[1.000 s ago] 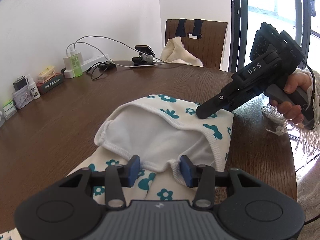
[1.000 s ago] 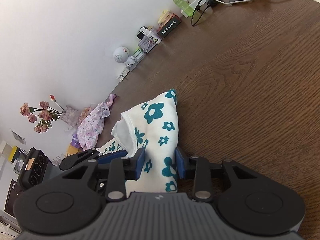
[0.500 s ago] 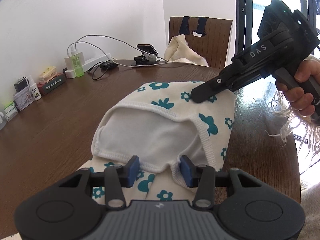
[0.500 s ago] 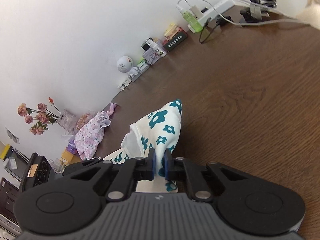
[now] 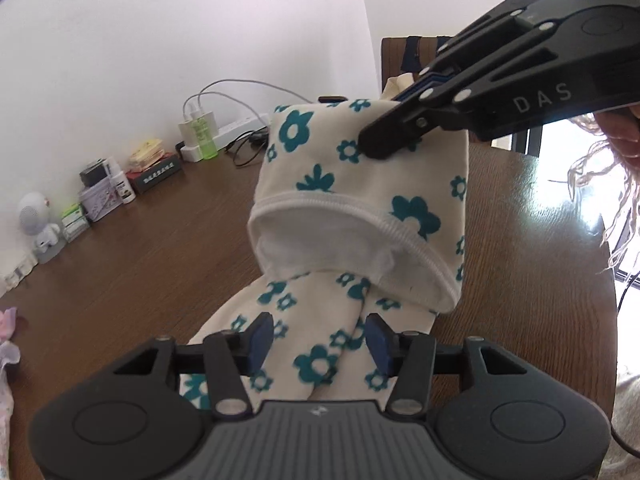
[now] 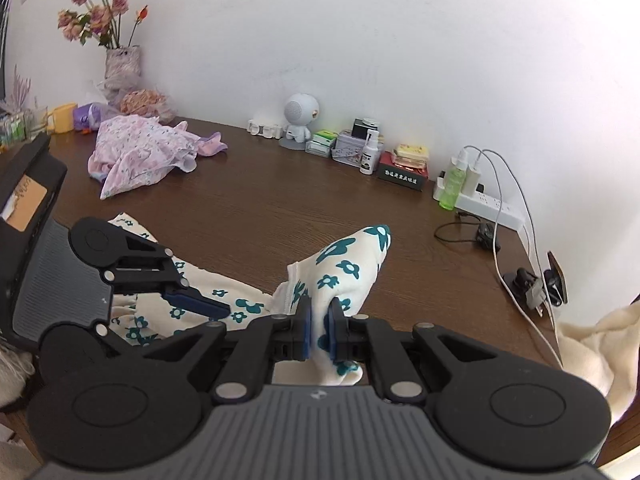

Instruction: Fold clothes

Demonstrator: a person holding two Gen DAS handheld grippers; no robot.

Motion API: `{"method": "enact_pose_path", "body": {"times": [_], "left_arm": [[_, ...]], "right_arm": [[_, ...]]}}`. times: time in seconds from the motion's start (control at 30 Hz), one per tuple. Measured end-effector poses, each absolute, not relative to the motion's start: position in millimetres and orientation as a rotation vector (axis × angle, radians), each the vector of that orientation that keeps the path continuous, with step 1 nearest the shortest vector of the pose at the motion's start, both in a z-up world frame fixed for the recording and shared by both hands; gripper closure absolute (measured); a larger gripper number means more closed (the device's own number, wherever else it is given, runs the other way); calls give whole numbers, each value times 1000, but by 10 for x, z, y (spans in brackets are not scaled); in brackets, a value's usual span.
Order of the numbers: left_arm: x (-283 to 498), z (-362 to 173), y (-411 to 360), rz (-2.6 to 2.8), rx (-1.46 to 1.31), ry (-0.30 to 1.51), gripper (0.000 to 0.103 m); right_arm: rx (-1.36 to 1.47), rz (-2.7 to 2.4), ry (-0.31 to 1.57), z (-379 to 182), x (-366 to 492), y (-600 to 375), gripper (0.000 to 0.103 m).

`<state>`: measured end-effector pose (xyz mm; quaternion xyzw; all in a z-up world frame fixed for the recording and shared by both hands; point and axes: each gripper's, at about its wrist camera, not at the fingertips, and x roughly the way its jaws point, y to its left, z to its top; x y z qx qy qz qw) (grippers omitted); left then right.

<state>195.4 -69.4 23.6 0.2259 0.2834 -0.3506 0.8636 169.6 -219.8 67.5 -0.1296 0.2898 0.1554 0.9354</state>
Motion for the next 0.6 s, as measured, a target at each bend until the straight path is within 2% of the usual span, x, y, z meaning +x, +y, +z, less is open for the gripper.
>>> {"method": "enact_pose_path", "body": {"times": [0.33, 0.6], "left_arm": [[1983, 142, -144, -681, 372, 672, 53], [1846, 321, 219, -641, 276, 624, 52]], "right_arm": [[-536, 394, 568, 447, 1663, -1363, 96], [-557, 478, 613, 158, 1748, -1112, 95]]}}
